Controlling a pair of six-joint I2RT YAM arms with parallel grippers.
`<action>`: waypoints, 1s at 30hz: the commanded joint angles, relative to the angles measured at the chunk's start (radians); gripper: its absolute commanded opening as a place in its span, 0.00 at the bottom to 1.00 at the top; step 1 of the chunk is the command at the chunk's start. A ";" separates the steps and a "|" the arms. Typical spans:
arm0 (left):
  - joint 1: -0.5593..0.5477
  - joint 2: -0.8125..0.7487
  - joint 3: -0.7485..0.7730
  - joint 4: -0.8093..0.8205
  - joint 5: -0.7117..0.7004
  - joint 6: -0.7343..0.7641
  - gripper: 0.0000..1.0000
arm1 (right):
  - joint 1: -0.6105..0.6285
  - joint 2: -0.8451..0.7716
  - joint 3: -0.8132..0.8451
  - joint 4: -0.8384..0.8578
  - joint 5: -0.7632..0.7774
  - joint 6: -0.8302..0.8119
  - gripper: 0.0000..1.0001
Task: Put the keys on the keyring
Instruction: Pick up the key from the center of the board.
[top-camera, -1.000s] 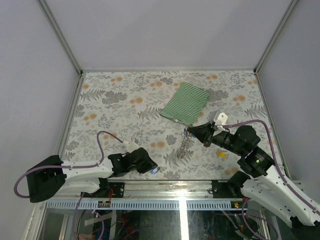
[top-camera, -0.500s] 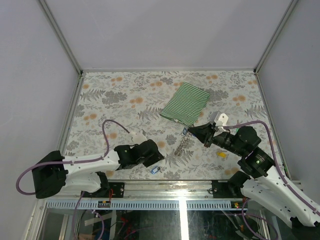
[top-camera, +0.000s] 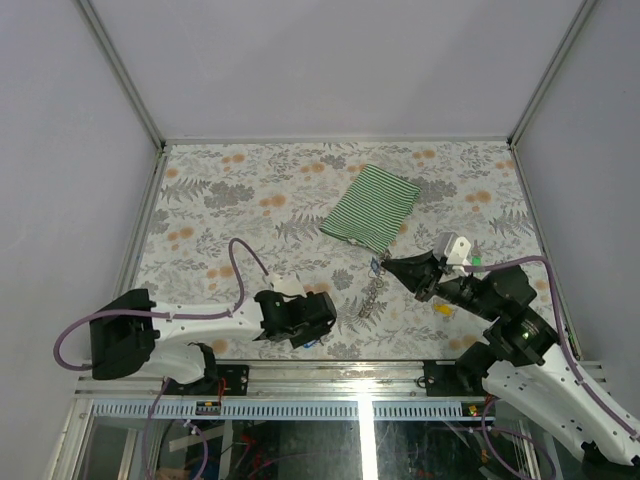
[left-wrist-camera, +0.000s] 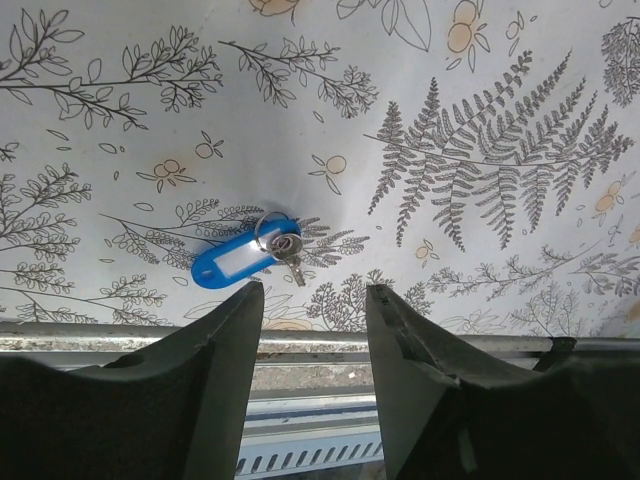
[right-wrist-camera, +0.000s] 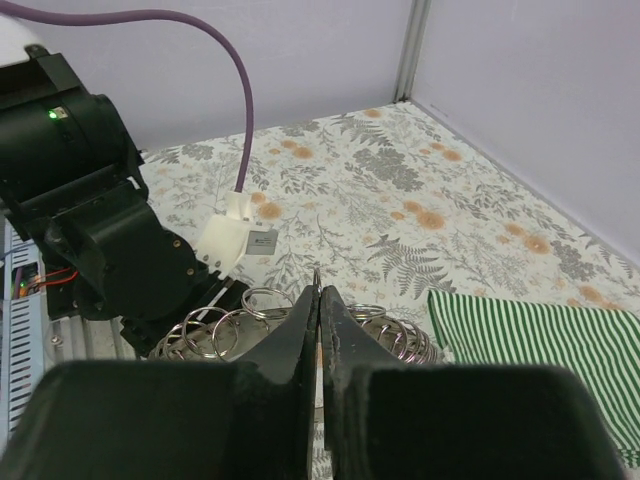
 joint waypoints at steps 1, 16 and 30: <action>-0.014 0.031 0.028 -0.069 -0.058 -0.073 0.47 | 0.001 -0.031 -0.003 0.089 -0.032 0.028 0.01; -0.011 0.086 0.027 -0.049 -0.067 -0.098 0.39 | 0.001 -0.048 -0.025 0.095 -0.031 0.035 0.01; 0.014 0.115 0.022 -0.012 -0.061 -0.069 0.36 | 0.000 -0.034 -0.029 0.096 -0.031 0.032 0.01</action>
